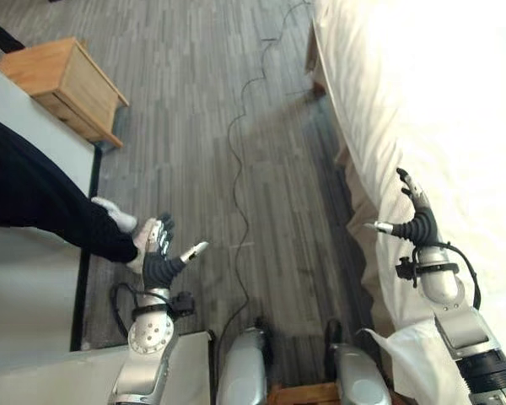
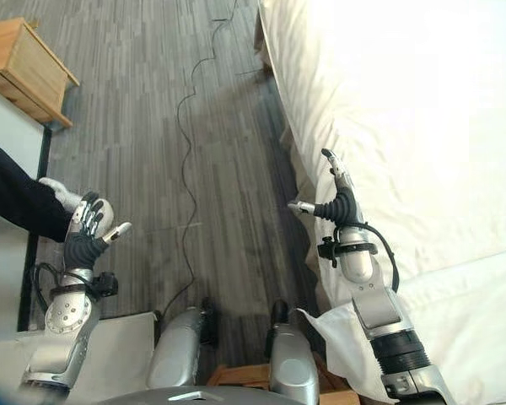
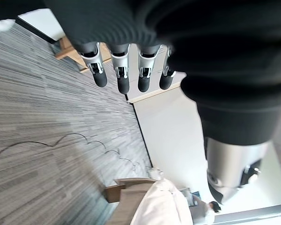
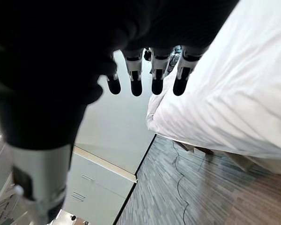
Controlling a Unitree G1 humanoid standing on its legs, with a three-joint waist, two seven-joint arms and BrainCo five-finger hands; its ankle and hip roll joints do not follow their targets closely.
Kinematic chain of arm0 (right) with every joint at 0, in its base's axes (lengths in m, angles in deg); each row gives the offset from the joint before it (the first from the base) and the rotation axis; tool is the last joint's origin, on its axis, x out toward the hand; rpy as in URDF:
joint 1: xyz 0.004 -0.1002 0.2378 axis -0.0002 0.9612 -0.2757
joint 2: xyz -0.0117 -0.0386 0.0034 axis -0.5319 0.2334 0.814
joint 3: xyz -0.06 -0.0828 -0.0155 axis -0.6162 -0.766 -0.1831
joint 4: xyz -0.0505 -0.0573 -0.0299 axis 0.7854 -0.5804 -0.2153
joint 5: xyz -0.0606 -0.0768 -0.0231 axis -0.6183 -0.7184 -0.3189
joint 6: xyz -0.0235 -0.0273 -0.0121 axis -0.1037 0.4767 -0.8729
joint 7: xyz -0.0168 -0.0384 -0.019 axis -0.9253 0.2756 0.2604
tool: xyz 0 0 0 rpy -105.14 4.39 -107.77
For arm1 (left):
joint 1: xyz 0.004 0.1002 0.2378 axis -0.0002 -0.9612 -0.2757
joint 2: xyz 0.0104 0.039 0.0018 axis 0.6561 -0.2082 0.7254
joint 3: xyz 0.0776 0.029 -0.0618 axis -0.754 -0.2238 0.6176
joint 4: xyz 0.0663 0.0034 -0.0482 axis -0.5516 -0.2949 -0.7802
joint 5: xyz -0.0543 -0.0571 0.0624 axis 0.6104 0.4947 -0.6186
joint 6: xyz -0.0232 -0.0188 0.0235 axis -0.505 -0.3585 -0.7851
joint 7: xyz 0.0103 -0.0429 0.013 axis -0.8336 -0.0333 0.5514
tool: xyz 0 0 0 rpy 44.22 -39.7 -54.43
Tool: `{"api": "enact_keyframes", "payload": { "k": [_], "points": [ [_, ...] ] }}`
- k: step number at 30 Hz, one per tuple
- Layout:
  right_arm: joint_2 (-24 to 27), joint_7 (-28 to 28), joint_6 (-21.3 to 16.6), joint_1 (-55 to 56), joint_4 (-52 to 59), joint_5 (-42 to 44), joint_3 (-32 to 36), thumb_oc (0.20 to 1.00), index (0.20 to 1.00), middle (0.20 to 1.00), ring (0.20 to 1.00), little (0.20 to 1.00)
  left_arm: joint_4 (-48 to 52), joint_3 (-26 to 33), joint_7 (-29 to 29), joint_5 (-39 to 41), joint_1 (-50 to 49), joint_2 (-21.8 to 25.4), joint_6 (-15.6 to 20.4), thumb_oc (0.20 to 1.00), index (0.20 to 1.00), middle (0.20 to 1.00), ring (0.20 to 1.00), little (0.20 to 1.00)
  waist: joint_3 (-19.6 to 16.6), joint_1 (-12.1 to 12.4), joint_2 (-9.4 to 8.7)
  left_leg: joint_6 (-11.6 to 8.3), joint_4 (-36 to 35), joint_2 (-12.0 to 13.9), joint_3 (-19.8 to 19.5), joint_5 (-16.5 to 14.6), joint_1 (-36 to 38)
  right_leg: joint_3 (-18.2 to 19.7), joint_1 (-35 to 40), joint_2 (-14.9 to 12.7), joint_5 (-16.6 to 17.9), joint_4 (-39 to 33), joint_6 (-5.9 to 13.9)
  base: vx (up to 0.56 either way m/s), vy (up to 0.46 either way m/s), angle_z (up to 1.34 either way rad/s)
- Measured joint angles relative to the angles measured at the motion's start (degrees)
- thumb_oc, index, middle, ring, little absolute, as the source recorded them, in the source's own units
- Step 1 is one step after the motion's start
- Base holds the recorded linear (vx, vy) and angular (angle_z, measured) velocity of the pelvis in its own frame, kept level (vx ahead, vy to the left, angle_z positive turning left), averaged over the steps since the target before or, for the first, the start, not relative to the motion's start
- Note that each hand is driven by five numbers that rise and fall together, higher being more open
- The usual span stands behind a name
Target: Making the bed.
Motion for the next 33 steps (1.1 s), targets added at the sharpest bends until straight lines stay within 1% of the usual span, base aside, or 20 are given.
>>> {"api": "enact_keyframes", "payload": {
  "k": [3, 4, 5, 6, 9, 10, 11, 12, 13, 14, 16, 18, 21, 22, 24, 25, 26, 28, 31, 33],
  "points": [
    [0.16, -0.73, 0.01, 0.05, -0.03, 0.05, 0.15, 1.000, 1.000, 1.000, 1.000, 1.000, 0.07, 0.13, -0.66, -0.13, 0.39, -0.34, -0.04, 1.000, 1.000, 1.000, 1.000, 1.000, -0.12, 0.36, 1.98, 1.11, -10.78, -1.56, 3.13, 2.25, 0.38, -0.34, 5.39, 1.33, 0.95, -6.09, 1.17, 0.46, 0.059, -0.05],
    [0.14, -0.90, 0.00, 0.18, -0.02, 0.04, 0.12, 1.000, 1.000, 1.000, 1.000, 1.000, 0.13, 0.13, -0.85, -0.16, 0.28, -0.42, -0.05, 1.000, 1.000, 1.000, 1.000, 1.000, -0.17, 0.79, 2.48, 1.29, -11.58, -1.13, 3.50, 2.66, 0.38, -0.10, 6.80, 1.79, 0.67, -7.06, 1.64, 0.44, 0.095, -0.32],
    [0.46, -1.13, 0.00, 0.62, 0.02, 0.02, -0.05, 1.000, 1.000, 1.000, 1.000, 1.000, 0.32, 0.13, -1.11, -0.19, -0.48, -0.61, -0.15, 1.000, 1.000, 1.000, 1.000, 1.000, -0.73, 1.14, 4.26, 0.53, -12.72, 0.26, 2.91, 2.06, 1.51, 0.58, 8.92, 3.19, 0.05, -8.16, 3.42, 0.47, 0.106, -0.60],
    [1.20, -1.29, 0.02, 0.96, 0.17, 0.03, -0.46, 1.000, 1.000, 1.000, 1.000, 1.000, 1.05, 0.40, -1.63, -0.33, -1.98, -0.95, -0.41, 1.000, 1.000, 1.000, 1.000, 1.000, -1.55, 1.52, 6.00, 0.62, -13.66, 1.97, 2.88, 3.85, 3.11, 1.95, 10.40, 4.50, -0.96, -8.70, 4.69, 0.44, 0.087, -0.61],
    [1.11, -2.21, 0.06, 2.28, 1.39, 0.05, -2.53, 1.000, 1.000, 1.000, 1.000, 1.000, 3.24, 1.15, -2.06, -0.58, -3.65, -1.01, -1.10, 1.000, 1.000, 1.000, 1.000, 1.000, -2.68, 1.93, 3.12, 2.36, -12.17, -1.39, 3.40, 5.87, 5.10, 3.69, 11.75, 1.09, -4.20, -6.34, 6.11, 0.33, 0.045, -0.42],
    [0.55, -2.36, 0.07, 2.86, 1.77, 0.04, -3.02, 1.000, 1.000, 1.000, 1.000, 1.000, 3.85, 1.11, -2.47, -0.71, -3.53, -0.85, -1.21, 1.000, 1.000, 1.000, 1.000, 1.000, -3.17, 1.99, 1.76, 5.50, -11.50, -2.94, 3.79, 5.02, 5.77, 3.42, 11.71, -0.53, -5.67, -3.86, 7.01, 0.18, 0.059, -0.03],
    [-0.04, -2.44, 0.05, 2.76, 1.76, 0.03, -3.42, 1.000, 1.000, 1.000, 1.000, 1.000, 4.20, 1.01, -2.57, -0.82, -2.82, -0.53, -1.27, 1.000, 1.000, 1.000, 1.000, 1.000, -3.28, 1.70, 0.94, 7.06, -11.35, -3.49, 3.91, 3.75, 6.26, 3.39, 11.04, -0.95, -6.45, -0.82, 8.20, 0.28, 0.157, -0.04],
    [-1.45, -2.60, 0.07, 2.26, 1.76, -0.03, -4.47, 1.000, 1.000, 1.000, 1.000, 1.000, 4.03, 0.36, -2.64, -1.09, -0.58, 0.94, -1.75, 1.000, 1.000, 1.000, 1.000, 1.000, -3.39, 1.78, -0.35, 9.74, -11.20, -4.14, 3.74, 3.90, 7.13, 2.79, 5.50, -1.97, -8.48, 12.92, 11.96, 0.06, 0.094, -0.04],
    [-1.99, -3.03, 0.05, 1.70, 1.74, -0.08, -4.75, 1.000, 1.000, 1.000, 1.000, 1.000, 3.99, 0.35, -2.69, -1.11, 0.38, 1.62, -1.82, 1.000, 1.000, 1.000, 1.000, 1.000, -3.25, 1.47, -0.61, 10.55, -11.21, -4.21, 3.40, 3.33, 7.64, 3.23, 2.21, -2.32, -7.99, 20.39, 12.21, 0.13, 0.128, 0.33],
    [-3.06, -3.30, 0.10, 1.48, 1.79, -0.08, -4.88, 1.000, 1.000, 1.000, 1.000, 1.000, 3.95, -0.41, -2.53, -1.10, 2.06, 3.61, -2.11, 1.000, 1.000, 1.000, 1.000, 1.000, -3.09, -0.05, -1.09, 10.61, -11.23, -4.58, 2.45, 3.32, 8.64, 4.63, -4.60, -3.16, -5.44, 35.57, 13.88, 0.14, 0.052, 0.50],
    [-4.12, -3.29, 0.08, 0.97, 1.75, -0.07, -4.95, 1.000, 1.000, 1.000, 1.000, 1.000, 3.96, -1.78, -2.19, -1.16, 3.99, 4.92, -2.07, 1.000, 1.000, 1.000, 1.000, 1.000, -2.96, -1.37, -1.42, 11.14, -11.49, -4.86, -0.09, 2.82, 10.42, 7.05, -10.59, -1.83, -6.46, 43.13, 13.58, 0.27, 0.004, 0.71],
    [-4.77, -3.10, 0.02, -0.55, 1.65, -0.07, -4.96, 1.000, 1.000, 1.000, 1.000, 1.000, 3.94, -2.44, -1.89, -1.16, 4.09, 4.85, -2.01, 1.000, 1.000, 1.000, 1.000, 1.000, -2.90, -1.44, -1.33, 11.01, -12.82, -4.94, -0.06, 2.75, 12.87, 4.96, -12.62, -2.12, -7.55, 38.19, 12.00, 0.20, -0.090, 0.39],
    [-4.87, -2.54, -0.08, -3.75, 1.67, -0.03, -5.33, 1.000, 1.000, 1.000, 1.000, 1.000, 3.90, -1.67, -1.67, -0.94, 2.60, 4.79, -1.69, 1.000, 1.000, 1.000, 1.000, 1.000, -2.86, -1.16, -1.13, 9.84, -13.75, -4.51, 1.26, 1.69, 13.67, -0.97, -12.62, -5.43, -6.14, 21.14, 9.47, 0.22, -0.155, 0.13],
    [-4.99, -2.33, -0.13, -4.96, 1.65, -0.04, -5.77, 1.000, 1.000, 1.000, 1.000, 1.000, 2.66, -1.65, -1.63, -0.81, 1.80, 4.66, -1.79, 1.000, 1.000, 1.000, 1.000, 1.000, -2.87, -0.59, -1.37, 9.71, -13.75, -4.63, 1.62, 1.64, 13.53, -1.13, -11.37, -5.48, -3.97, 10.77, 9.87, 0.23, -0.172, -0.09],
    [-5.19, -2.28, -0.12, -5.33, 1.13, -0.03, -5.85, 1.000, 1.000, 1.000, 1.000, 1.000, 0.95, -1.69, -1.79, -0.78, 1.33, 4.41, -1.86, 1.000, 1.000, 1.000, 1.000, 1.000, -2.90, -0.52, -1.42, 8.44, -13.82, -4.48, 0.82, 0.80, 13.85, 2.04, -10.92, -4.27, -0.90, 4.18, 10.36, 0.28, -0.204, 0.01],
    [-5.25, -2.14, -0.08, -5.24, -0.41, 0.01, -5.81, 1.000, 1.000, 1.000, 1.000, 1.000, -0.80, -1.69, -1.85, -0.78, 1.25, 4.47, -2.18, 1.000, 1.000, 1.000, 1.000, 1.000, -3.14, -1.41, -1.87, 7.81, -13.98, -4.61, -0.19, 0.64, 14.45, 4.31, -8.42, -3.45, 3.72, -3.67, 10.17, 0.24, -0.168, 0.33],
    [-5.29, -2.12, -0.03, -4.75, -1.10, 0.18, -5.80, 1.000, 1.000, 1.000, 1.000, 1.000, -1.14, -1.76, -1.91, -0.81, 1.31, 4.56, -2.19, 1.000, 1.000, 1.000, 1.000, 1.000, -3.44, -2.02, -2.39, 7.32, -14.20, -5.04, -0.91, 0.68, 15.07, 5.24, -6.62, -3.19, 5.98, -6.59, 10.02, 0.14, -0.104, 0.41],
    [-5.55, -2.15, -0.01, -3.81, -2.79, 0.65, -6.12, 1.000, 1.000, 1.000, 1.000, 1.000, -0.81, -1.87, -2.06, -0.93, 0.94, 4.41, -2.19, 1.000, 1.000, 1.000, 1.000, 1.000, -3.54, -2.07, -2.84, 5.64, -15.07, -5.00, -1.60, 0.66, 17.37, 6.07, -3.51, -2.39, 14.32, -9.73, 8.98, 0.14, -0.126, 0.20],
    [-5.32, -2.13, 0.04, -3.48, -4.72, 1.27, -6.39, 1.000, 1.000, 1.000, 1.000, 1.000, 0.20, -1.87, -1.92, -0.98, 1.13, 3.30, -2.00, 1.000, 1.000, 1.000, 1.000, 1.000, -4.43, -3.03, -0.83, 2.93, -15.43, -1.45, -1.82, 0.31, 18.13, 4.74, -1.17, 1.05, 15.35, -13.17, 6.07, 0.20, -0.193, -0.03],
    [-5.02, -2.15, 0.02, -3.52, -4.72, 1.73, -6.63, 1.000, 1.000, 1.000, 1.000, 1.000, 0.18, -2.07, -2.09, -0.97, 1.69, 3.06, -2.01, 1.000, 1.000, 1.000, 1.000, 1.000, -4.47, -3.45, -0.71, 1.83, -13.16, 0.35, -1.79, -0.41, 17.62, 4.68, -0.70, 2.70, 15.07, -13.15, 4.83, 0.11, -0.189, -0.11]
  ]
}}
